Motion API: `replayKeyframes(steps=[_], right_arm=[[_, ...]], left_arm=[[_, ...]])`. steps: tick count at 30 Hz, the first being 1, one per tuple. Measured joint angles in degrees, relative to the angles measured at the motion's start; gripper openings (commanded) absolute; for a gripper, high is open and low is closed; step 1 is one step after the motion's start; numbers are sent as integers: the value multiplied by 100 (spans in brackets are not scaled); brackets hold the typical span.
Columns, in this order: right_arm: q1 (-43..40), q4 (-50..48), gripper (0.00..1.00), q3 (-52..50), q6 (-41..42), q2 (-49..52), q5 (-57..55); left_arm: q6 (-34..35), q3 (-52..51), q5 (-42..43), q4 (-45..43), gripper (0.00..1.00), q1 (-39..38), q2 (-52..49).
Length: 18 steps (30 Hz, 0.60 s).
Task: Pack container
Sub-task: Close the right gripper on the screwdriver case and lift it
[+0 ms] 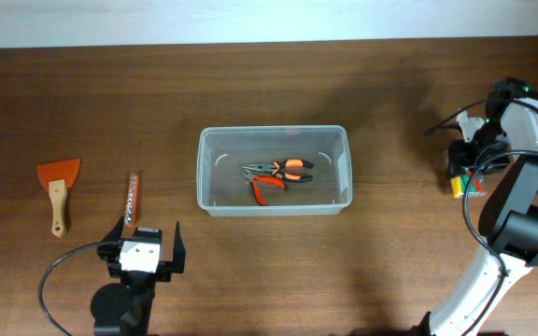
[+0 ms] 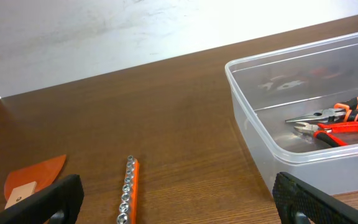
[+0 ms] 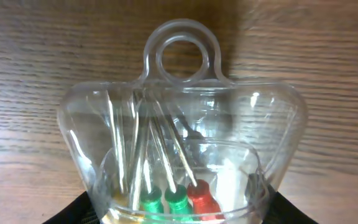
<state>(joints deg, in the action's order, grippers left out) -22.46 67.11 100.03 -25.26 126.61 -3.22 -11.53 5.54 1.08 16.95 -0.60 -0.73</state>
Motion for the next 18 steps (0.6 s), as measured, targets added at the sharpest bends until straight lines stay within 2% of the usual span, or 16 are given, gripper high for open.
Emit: replayKeyframes(steps=[9,18], right_arm=[[98,678,55,859,17,4,46],[870,1349,55,2221,22,11,50]], left_arm=[[-2,0,0,-2,99,0,0],[-2,0,0,0,99,0,0]])
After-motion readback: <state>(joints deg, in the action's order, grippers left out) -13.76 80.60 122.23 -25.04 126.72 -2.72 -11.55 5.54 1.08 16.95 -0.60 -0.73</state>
